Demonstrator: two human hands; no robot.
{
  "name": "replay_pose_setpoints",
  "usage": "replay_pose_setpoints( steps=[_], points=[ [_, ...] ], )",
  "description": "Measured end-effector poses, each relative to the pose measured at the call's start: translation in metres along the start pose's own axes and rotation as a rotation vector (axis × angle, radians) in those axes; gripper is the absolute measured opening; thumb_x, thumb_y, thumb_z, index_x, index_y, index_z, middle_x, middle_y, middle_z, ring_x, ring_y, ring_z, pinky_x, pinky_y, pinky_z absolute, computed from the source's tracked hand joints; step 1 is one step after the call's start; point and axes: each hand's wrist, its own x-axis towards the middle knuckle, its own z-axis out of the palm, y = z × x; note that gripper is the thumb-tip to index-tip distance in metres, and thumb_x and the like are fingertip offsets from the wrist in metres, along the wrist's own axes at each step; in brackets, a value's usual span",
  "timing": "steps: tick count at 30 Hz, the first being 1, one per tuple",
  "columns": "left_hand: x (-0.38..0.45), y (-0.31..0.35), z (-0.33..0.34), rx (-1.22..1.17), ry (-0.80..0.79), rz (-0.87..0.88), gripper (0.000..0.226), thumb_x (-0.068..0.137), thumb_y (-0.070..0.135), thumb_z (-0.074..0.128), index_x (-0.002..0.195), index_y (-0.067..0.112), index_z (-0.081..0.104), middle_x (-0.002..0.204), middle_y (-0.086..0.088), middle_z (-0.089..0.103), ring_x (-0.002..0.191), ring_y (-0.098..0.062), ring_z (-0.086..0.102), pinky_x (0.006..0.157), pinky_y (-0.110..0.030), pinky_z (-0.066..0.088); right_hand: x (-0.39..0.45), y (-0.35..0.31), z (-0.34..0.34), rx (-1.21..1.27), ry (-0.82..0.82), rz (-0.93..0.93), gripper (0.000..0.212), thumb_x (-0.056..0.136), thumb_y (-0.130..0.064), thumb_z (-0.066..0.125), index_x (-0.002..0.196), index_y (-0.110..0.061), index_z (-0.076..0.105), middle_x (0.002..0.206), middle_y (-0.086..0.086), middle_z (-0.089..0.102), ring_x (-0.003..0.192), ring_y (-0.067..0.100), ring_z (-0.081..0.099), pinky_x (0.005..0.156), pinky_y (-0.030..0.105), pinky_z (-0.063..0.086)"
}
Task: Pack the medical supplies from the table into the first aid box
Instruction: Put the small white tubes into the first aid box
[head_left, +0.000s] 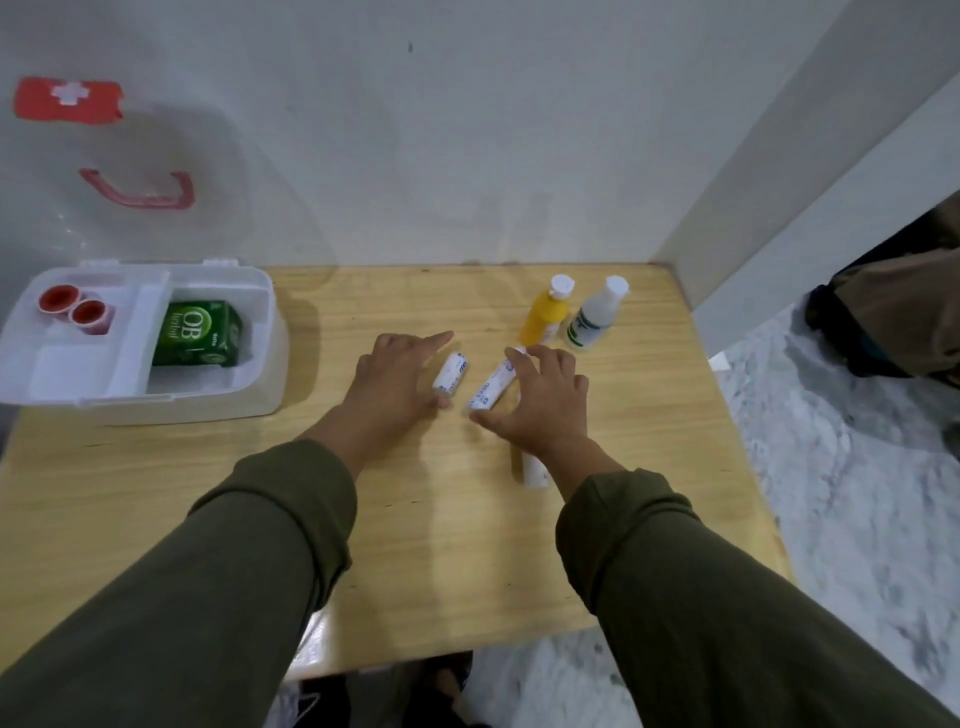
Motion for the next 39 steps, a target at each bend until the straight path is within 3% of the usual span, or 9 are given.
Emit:
replay_pose_setpoints(
  steps=[6, 15, 25, 34, 39],
  points=[
    [0.000, 0.001, 0.002, 0.019, -0.035, 0.007, 0.059, 0.083, 0.043, 0.061, 0.136, 0.043, 0.037, 0.130, -0.002, 0.049, 0.125, -0.025, 0.034, 0.097, -0.041, 0.032, -0.003, -0.007, 0.004, -0.016, 0.015, -0.045, 0.059, 0.071, -0.062, 0.064, 0.123, -0.036, 0.055, 0.130, 0.005, 0.043, 0.120, 0.025, 0.034, 0.096, 0.040, 0.028],
    [0.000, -0.001, 0.018, -0.115, 0.055, -0.014, 0.045, 0.087, 0.034, 0.052, 0.130, 0.042, 0.046, 0.113, 0.002, 0.061, 0.107, -0.024, 0.044, 0.094, -0.039, 0.039, 0.013, -0.009, 0.009, -0.098, -0.065, -0.067, 0.044, 0.083, -0.062, 0.046, 0.117, -0.037, 0.056, 0.112, 0.000, 0.061, 0.113, 0.027, 0.037, 0.089, 0.042, 0.029],
    [-0.007, 0.000, 0.009, -0.240, 0.185, -0.099, 0.038, 0.092, 0.023, 0.049, 0.128, 0.031, 0.051, 0.109, -0.005, 0.062, 0.109, -0.025, 0.044, 0.080, -0.027, 0.032, 0.013, -0.024, -0.003, -0.032, 0.017, -0.009, 0.025, 0.093, -0.032, 0.045, 0.109, -0.029, 0.063, 0.100, 0.008, 0.064, 0.111, 0.028, 0.039, 0.085, 0.040, 0.030],
    [-0.039, -0.007, -0.056, -0.355, 0.511, -0.149, 0.028, 0.087, 0.025, 0.060, 0.115, 0.024, 0.062, 0.107, 0.004, 0.067, 0.105, -0.019, 0.057, 0.082, -0.027, 0.040, 0.015, -0.080, -0.042, 0.030, 0.123, -0.076, 0.026, 0.091, -0.028, 0.046, 0.108, -0.028, 0.066, 0.099, 0.009, 0.065, 0.110, 0.029, 0.040, 0.083, 0.040, 0.031],
    [-0.071, -0.037, -0.107, -0.375, 0.662, -0.225, 0.028, 0.086, 0.025, 0.062, 0.113, 0.022, 0.064, 0.108, -0.001, 0.067, 0.103, -0.020, 0.058, 0.083, -0.032, 0.048, 0.011, -0.138, -0.056, 0.057, 0.141, -0.152, 0.025, 0.092, -0.028, 0.045, 0.106, -0.029, 0.066, 0.096, 0.007, 0.065, 0.110, 0.028, 0.040, 0.081, 0.038, 0.029]
  ],
)
